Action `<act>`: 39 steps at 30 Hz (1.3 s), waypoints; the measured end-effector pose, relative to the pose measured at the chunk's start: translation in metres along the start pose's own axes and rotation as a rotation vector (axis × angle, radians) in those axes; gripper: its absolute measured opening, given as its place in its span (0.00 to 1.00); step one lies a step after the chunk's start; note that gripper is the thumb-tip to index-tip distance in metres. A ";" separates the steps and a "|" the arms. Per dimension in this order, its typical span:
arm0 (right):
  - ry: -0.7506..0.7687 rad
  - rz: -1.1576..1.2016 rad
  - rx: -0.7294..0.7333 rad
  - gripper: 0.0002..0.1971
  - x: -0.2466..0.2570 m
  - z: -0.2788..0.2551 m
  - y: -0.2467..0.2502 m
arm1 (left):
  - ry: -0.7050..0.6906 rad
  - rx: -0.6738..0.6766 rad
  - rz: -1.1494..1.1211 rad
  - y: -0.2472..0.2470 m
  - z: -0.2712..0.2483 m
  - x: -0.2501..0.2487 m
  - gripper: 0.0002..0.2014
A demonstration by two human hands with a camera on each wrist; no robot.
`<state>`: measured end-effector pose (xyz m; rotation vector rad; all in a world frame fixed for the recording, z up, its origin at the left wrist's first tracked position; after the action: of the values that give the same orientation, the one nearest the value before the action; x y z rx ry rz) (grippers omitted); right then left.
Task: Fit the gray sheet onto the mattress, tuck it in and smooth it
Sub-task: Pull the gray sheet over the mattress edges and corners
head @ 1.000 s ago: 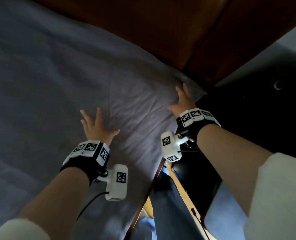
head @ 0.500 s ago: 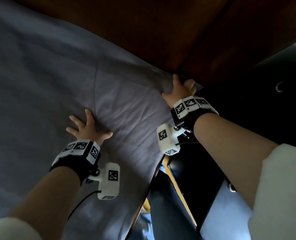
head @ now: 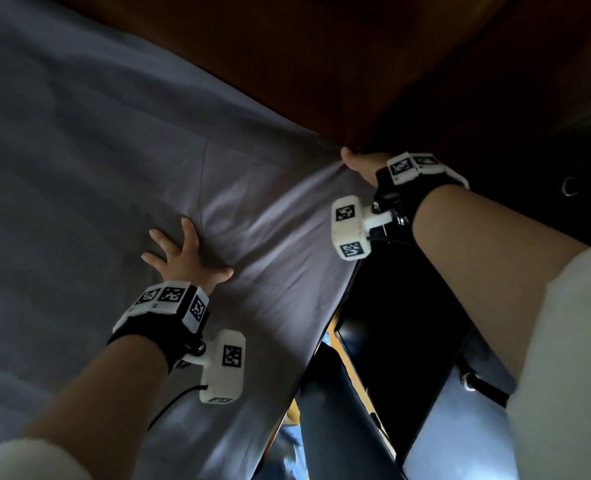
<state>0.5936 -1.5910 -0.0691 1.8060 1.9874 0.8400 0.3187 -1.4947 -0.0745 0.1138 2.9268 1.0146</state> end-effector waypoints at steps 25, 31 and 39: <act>0.023 0.092 -0.178 0.44 -0.012 -0.010 -0.026 | -0.159 0.048 -0.040 0.003 0.006 0.025 0.56; 0.092 0.053 -0.383 0.37 -0.003 -0.036 -0.047 | -0.299 0.037 -0.123 -0.003 0.004 0.055 0.53; 0.478 -0.268 -0.229 0.39 0.086 -0.026 -0.083 | -0.180 -0.085 -0.147 0.030 0.029 0.085 0.51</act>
<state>0.5002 -1.5146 -0.0875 1.2564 2.2294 1.4408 0.2377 -1.4466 -0.0801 -0.0132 2.6824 1.0452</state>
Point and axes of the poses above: each hand's wrist, its own z-axis towards the middle knuckle, its own y-axis out of the back of the hand, x = y × z, the point moved 3 cm from there along z, towards the middle knuckle, and after that the axes turned 2 degrees about -x, right-handed, at the moved point
